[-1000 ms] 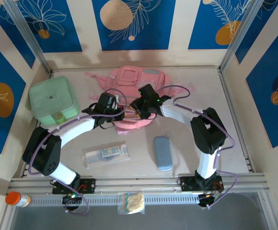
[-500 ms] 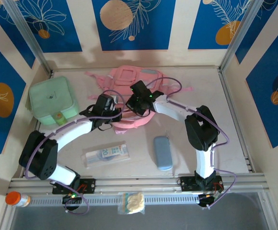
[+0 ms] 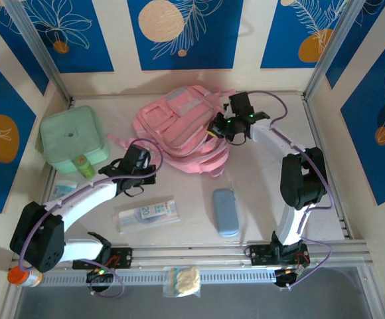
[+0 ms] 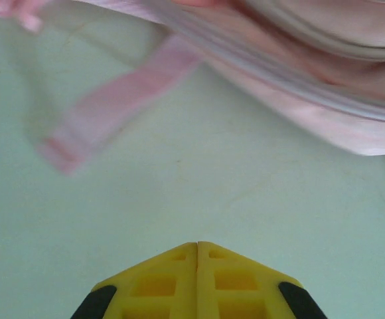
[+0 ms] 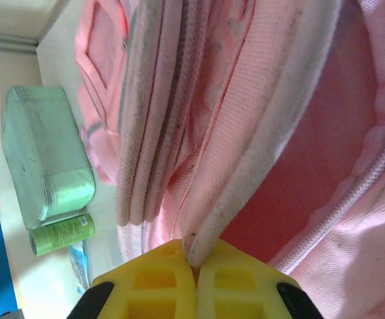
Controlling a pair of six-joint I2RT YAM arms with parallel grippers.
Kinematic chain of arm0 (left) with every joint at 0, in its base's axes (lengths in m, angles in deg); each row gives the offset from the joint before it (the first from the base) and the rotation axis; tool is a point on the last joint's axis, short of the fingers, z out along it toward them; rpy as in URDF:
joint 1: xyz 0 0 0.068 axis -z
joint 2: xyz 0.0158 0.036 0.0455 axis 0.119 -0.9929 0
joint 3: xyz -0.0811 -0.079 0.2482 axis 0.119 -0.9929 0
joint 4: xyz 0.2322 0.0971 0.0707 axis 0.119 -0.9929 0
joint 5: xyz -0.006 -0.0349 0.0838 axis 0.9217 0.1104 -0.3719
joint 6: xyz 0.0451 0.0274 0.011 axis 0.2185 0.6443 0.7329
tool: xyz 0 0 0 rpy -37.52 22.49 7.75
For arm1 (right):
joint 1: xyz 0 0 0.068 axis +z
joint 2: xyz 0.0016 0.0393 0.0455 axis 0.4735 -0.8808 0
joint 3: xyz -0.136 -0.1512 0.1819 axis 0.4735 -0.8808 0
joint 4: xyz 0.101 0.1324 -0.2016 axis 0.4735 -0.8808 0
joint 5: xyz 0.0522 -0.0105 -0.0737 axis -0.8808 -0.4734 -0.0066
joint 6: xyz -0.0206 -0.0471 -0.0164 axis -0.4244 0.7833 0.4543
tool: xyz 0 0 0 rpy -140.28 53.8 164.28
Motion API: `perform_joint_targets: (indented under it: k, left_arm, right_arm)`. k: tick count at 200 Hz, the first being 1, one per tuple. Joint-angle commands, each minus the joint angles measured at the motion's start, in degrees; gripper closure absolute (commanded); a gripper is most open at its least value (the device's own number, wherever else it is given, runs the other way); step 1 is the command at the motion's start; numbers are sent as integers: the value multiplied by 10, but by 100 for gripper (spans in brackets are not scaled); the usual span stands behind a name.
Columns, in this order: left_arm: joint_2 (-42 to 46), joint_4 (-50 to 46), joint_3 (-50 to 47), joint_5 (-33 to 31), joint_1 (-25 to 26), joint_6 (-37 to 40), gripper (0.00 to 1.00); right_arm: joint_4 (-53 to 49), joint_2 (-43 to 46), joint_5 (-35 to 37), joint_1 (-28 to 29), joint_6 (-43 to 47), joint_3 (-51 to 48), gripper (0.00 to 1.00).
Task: Pack the student bag
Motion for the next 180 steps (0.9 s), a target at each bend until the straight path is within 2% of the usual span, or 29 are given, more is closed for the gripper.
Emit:
perform_joint_targets:
  k: [1, 11, 20, 32, 52, 76, 101, 128, 180]
  left_arm:
    - [-23, 26, 26, 10, -12, -3, 100]
    - [-28, 64, 34, 56, -8, -6, 100]
    - [-37, 77, 52, 71, 6, -18, 100]
    - [-51, 75, 87, 63, 42, -11, 100]
    - [-70, 114, 114, 48, 99, -7, 89]
    - [-101, 188, 113, 77, 121, -66, 78]
    - [-138, 181, 151, 48, 160, -79, 73]
    - [-175, 195, 169, 30, 168, -114, 70]
    - [-241, 138, 237, -26, 172, -107, 62]
  right_arm:
    - [-15, 2, -66, 19, 43, 30, 100]
    - [-11, 7, -63, 23, 31, 16, 100]
    - [6, 15, -59, 24, 5, -5, 100]
    - [50, 24, -75, 23, -42, -38, 100]
    - [90, 42, -73, 35, -108, -72, 100]
    - [124, 72, -52, 50, -171, -106, 100]
    - [112, 88, -15, 61, -212, -118, 100]
    - [136, 86, -17, 63, -254, -133, 100]
    - [126, 70, -12, 81, -259, -115, 100]
